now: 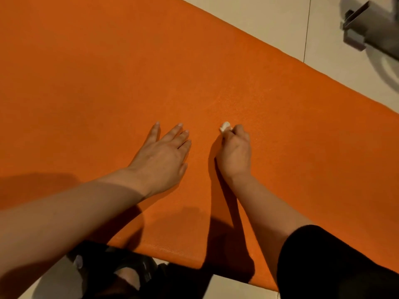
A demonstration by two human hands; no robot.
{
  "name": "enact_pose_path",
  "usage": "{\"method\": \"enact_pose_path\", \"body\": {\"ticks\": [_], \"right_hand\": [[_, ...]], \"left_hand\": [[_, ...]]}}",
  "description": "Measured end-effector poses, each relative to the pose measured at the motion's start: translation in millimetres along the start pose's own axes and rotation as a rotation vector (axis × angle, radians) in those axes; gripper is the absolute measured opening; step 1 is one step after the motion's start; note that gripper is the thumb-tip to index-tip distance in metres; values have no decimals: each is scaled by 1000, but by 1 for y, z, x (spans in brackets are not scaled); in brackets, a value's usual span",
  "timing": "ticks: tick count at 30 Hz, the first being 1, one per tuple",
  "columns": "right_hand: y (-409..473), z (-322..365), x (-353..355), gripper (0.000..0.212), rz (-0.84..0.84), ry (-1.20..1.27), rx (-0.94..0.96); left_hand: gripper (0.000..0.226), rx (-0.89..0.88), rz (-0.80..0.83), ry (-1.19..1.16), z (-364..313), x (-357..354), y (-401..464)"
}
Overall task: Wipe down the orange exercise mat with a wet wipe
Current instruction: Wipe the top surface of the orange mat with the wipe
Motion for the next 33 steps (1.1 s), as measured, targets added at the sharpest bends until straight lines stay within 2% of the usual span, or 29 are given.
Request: {"method": "enact_pose_path", "body": {"ticks": [3,5,7,10,13,16,18,22,25,27,30,33], "right_hand": [[1,38,-9,29,29,86,184],[-2,36,-7,32,68,66,243],[-10,14,-3,39,85,-13,197],[-28,-12,6,44,40,-89,-20],[-31,9,1,37,13,-29,-99],[-33,43,-4,29,39,49,118],[-43,39,-3,29,58,47,201],[-80,-12,10,35,46,-54,16],[-88,-5,8,32,7,-46,-93],[-83,24,3,26,-2,8,-29],[-83,66,-1,20,1,89,199],[-96,49,4,24,35,74,239]], "left_hand": [[62,-28,6,34,-9,-1,-5],[62,-38,16,43,-11,-2,-11],[62,-36,27,43,-9,-2,-17],[62,-38,45,46,-4,-2,-30],[60,-16,37,40,-6,-5,-42],[58,-2,27,31,-11,-6,-50],[58,-11,39,31,-10,-7,-57],[59,11,78,41,-4,-9,-74],[59,30,94,16,-4,-10,-81],[59,32,116,-18,-6,-10,-85],[59,34,124,-29,-4,-9,-90],[60,19,124,-34,0,-7,-97]]}}
Point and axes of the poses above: each hand's wrist, its own y-axis towards the middle knuckle, its own x-axis out of the back of the hand, z = x × y, the point moved 1 cm from there along y, towards the middle knuckle, and after that the axes turned 14 degrees about x, right-handed, at the moved point
